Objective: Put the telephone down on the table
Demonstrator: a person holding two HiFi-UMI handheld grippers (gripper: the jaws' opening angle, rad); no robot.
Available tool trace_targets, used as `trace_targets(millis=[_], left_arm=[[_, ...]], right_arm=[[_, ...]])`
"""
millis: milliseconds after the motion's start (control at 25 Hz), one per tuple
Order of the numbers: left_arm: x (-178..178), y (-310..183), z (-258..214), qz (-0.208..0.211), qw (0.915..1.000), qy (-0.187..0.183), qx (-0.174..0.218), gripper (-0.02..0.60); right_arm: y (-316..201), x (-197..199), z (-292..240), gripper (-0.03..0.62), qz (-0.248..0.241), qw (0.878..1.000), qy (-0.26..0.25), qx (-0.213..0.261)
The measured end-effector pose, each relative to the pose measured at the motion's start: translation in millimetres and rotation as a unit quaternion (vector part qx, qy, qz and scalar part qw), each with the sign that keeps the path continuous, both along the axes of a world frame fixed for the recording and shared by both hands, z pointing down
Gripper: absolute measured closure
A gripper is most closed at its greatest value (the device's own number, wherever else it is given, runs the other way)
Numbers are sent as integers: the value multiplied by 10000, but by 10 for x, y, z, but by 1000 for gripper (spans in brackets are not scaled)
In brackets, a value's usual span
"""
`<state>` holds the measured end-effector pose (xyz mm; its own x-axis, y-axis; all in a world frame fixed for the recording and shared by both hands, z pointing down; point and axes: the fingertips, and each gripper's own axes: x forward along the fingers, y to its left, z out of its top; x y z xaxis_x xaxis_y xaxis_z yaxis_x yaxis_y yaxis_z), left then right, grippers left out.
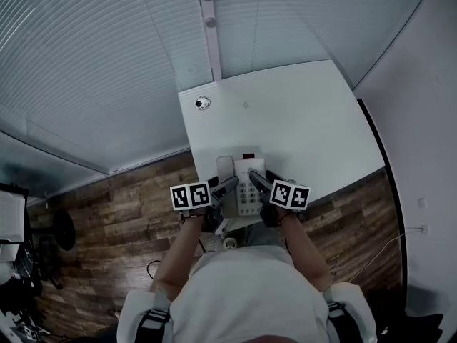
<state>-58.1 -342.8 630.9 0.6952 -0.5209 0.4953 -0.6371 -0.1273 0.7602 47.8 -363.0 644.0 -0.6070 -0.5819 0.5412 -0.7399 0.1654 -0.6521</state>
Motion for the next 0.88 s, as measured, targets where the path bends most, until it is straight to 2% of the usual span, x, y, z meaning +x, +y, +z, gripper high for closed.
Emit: trace_targets(millis=[280, 760, 880], left_arm=[[-40, 116, -171, -27, 9997, 3, 242, 158], [-72, 338, -377, 7, 9980, -126, 625, 163], [-95, 400, -420, -38, 9970, -221, 735, 200]], right_arm=[[131, 31, -144, 291, 53, 9987, 296, 412], [423, -35, -372, 392, 189, 9960, 465, 739], [515, -86, -434, 417, 179, 9956, 440, 808]])
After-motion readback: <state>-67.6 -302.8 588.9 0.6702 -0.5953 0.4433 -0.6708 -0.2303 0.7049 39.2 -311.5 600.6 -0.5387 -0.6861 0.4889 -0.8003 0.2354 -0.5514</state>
